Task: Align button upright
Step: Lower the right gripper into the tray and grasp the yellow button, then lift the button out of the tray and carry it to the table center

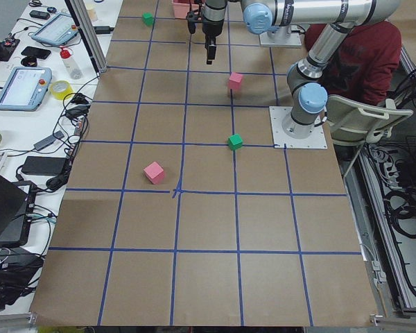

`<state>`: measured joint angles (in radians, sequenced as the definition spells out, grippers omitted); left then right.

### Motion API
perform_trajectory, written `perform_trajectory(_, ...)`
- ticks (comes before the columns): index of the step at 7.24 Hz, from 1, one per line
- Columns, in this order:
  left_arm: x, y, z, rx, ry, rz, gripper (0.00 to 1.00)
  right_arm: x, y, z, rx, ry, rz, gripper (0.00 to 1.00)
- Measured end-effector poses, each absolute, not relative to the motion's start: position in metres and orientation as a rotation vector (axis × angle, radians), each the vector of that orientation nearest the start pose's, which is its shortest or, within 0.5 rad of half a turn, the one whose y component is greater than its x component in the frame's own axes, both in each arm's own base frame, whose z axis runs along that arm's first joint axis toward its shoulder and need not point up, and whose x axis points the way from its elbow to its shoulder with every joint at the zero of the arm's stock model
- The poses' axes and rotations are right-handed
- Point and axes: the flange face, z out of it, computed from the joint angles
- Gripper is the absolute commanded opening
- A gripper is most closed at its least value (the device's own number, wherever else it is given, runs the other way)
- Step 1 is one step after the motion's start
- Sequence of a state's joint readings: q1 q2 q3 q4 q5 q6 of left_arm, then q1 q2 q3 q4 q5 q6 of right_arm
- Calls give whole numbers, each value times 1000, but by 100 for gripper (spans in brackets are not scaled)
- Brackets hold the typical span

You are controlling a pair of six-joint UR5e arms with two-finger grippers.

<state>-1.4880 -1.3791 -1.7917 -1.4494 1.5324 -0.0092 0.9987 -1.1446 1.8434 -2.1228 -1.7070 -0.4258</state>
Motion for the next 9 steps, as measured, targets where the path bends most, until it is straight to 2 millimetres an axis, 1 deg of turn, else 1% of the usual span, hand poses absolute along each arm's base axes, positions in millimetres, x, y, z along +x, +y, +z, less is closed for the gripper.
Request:
perform_trajectory(2,-102,-429,478,-140,3170,-148,100,-204,-537,192,270,3175,294,0)
perform_trajectory(3,-102,-429,478,-135,3170,-147,100,-205,-539,200,317,3183,271,0)
perform_trajectory(4,-102,-429,478,-133,3170,-147,100,-205,-539,214,350,3193,236,0)
perform_trajectory(6,-102,-429,478,-131,3170,-146,100,-197,-539,252,372,3219,139,0)
perform_trajectory(7,-102,-428,478,-125,3169,-144,100,-192,-542,274,372,3233,88,0)
perform_trajectory(9,-102,-427,478,-105,3165,-140,100,-180,-563,316,329,3266,4,0)
